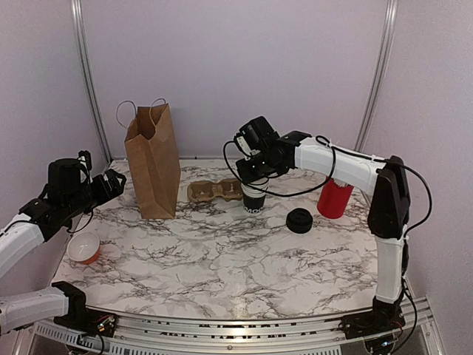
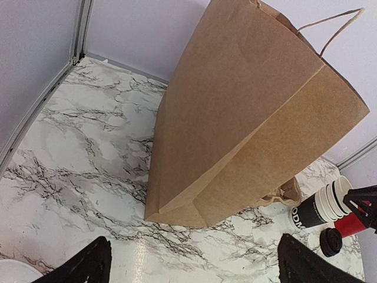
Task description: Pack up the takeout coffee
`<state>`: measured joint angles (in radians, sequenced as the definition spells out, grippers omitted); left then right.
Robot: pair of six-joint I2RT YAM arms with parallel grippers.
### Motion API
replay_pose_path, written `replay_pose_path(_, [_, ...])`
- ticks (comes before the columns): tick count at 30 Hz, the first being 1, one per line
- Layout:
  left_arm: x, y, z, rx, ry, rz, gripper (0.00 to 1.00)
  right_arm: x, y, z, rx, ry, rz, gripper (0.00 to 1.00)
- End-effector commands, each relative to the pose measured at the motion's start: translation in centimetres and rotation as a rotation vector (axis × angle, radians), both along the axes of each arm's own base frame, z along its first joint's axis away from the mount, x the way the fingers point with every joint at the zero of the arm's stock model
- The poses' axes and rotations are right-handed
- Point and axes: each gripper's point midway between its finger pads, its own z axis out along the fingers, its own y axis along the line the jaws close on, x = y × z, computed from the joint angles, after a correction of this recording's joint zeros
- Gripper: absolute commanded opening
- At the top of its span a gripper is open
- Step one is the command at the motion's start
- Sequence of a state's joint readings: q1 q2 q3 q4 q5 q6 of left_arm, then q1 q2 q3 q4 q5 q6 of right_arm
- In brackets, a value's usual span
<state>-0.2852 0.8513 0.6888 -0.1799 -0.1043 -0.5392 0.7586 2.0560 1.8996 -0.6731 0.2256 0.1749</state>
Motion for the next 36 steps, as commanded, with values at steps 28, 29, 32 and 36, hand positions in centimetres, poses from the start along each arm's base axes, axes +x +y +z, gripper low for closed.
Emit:
replay_pose_path(28, [0.1, -0.4, 0.4, -0.02, -0.027, -0.009, 0.99, 0.1, 0.9, 0.5, -0.132, -0.071, -0.015, 0.01])
replay_pose_path(29, [0.2, -0.4, 0.4, -0.021, -0.026, -0.01, 0.99, 0.0, 1.0, 0.6, -0.141, -0.08, -0.015, 0.0])
replay_pose_path(32, [0.2, -0.4, 0.3, -0.022, -0.022, -0.012, 0.99, 0.3, 0.4, 1.5, -0.195, -0.136, -0.044, 0.0])
replay_pose_path(36, [0.3, -0.5, 0.3, -0.023, -0.021, -0.013, 0.99, -1.0, 2.0, 2.3, -0.223, -0.177, -0.022, 0.0])
